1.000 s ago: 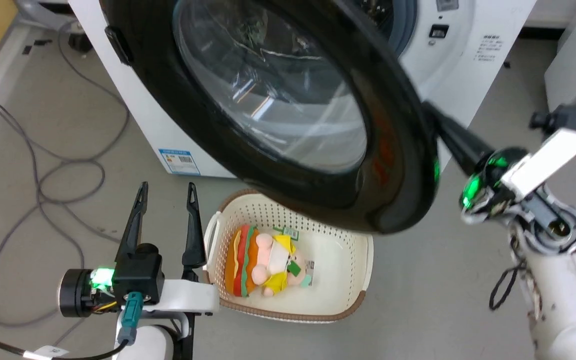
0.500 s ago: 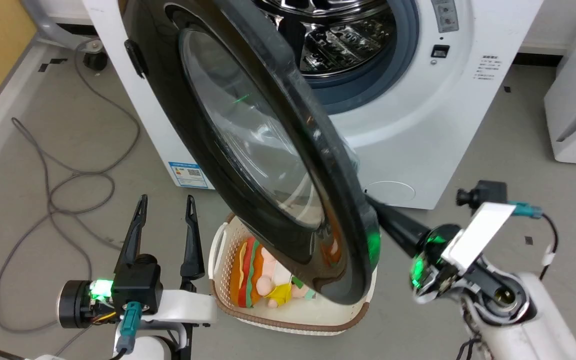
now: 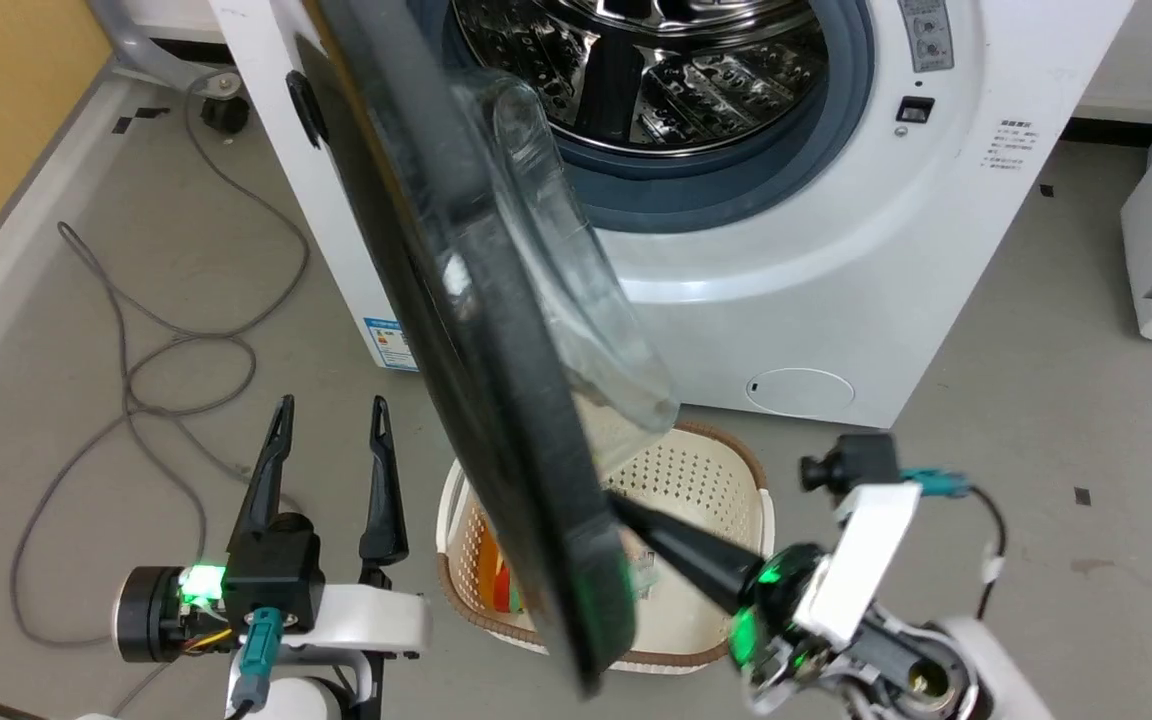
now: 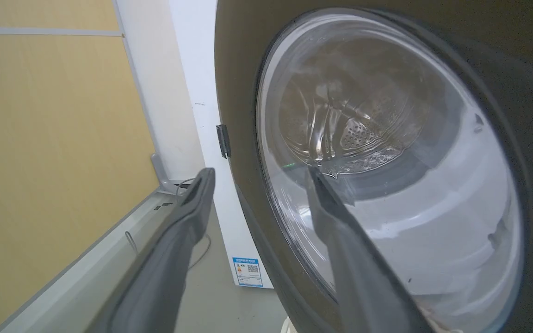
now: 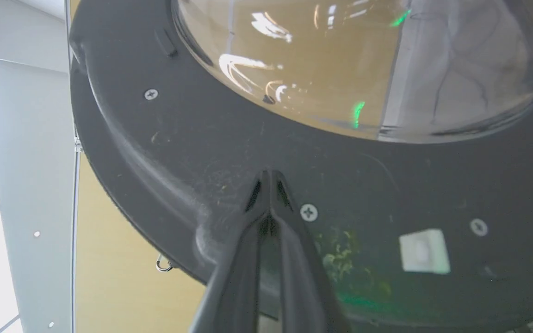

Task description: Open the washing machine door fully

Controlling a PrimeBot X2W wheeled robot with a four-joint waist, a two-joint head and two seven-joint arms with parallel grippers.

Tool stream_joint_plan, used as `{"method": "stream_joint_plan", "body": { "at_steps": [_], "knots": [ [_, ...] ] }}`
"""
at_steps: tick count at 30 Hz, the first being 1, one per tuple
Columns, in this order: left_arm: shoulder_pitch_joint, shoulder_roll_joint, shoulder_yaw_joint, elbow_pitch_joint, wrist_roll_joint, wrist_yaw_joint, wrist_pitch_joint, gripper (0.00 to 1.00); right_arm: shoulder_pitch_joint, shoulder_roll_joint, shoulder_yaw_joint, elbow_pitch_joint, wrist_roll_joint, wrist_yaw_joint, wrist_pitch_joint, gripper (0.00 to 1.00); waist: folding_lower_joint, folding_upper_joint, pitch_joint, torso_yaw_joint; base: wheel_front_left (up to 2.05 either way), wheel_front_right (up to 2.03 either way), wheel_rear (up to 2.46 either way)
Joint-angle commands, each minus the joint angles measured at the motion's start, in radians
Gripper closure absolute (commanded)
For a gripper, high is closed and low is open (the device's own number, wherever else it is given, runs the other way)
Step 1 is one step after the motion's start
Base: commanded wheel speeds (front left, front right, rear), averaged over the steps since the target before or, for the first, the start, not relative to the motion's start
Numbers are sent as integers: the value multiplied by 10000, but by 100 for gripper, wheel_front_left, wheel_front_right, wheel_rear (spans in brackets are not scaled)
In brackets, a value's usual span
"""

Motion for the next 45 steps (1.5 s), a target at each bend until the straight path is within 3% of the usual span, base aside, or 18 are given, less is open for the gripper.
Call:
{"method": "stream_joint_plan", "body": {
  "at_steps": [1, 9, 14, 19, 27, 31, 41, 45],
  "knots": [
    [123, 33, 40, 26, -3, -52, -53, 0, 238, 84, 346, -169, 200, 10, -106, 100, 1, 0, -18, 46, 0, 0, 0],
    [216, 40, 82, 44, -2, -61, -53, 0, 313, 86, 814, -363, 145, 10, -575, 100, 1, 0, -92, 70, 0, 0, 0],
    [334, 64, 139, 101, -34, -94, -53, 0, 333, 52, 109, -576, -302, 10, -1474, 100, 1, 0, -250, 7, 0, 0, 0],
    [484, 96, 242, 150, -84, -160, -53, 0, 438, -190, -778, -1265, -1445, 10, -3238, 100, 1, 0, -479, -142, 0, 0, 0],
    [802, 153, 413, 212, -91, -234, -53, 0, 657, -1638, -758, -1727, -5167, 10, -7593, 100, 1, 0, -955, -386, 0, 0, 0],
    [1003, 185, 513, 211, -91, -249, -53, 0, 834, -2160, -788, -1522, -7266, 10, -8355, 100, 1, 0, -1165, -493, 0, 0, 0],
    [1162, 185, 681, 132, -66, -257, -53, 0, 2021, -1168, -2826, -2071, -13574, 10, -8388, 100, 1, 0, -1231, -677, 0, 0, 0],
    [1165, 173, 677, 145, -45, -283, -53, 0, 2580, -638, -3067, -1761, -14642, 10, -8389, 100, 1, 0, -1262, -689, 0, 0, 0]
  ]
}}
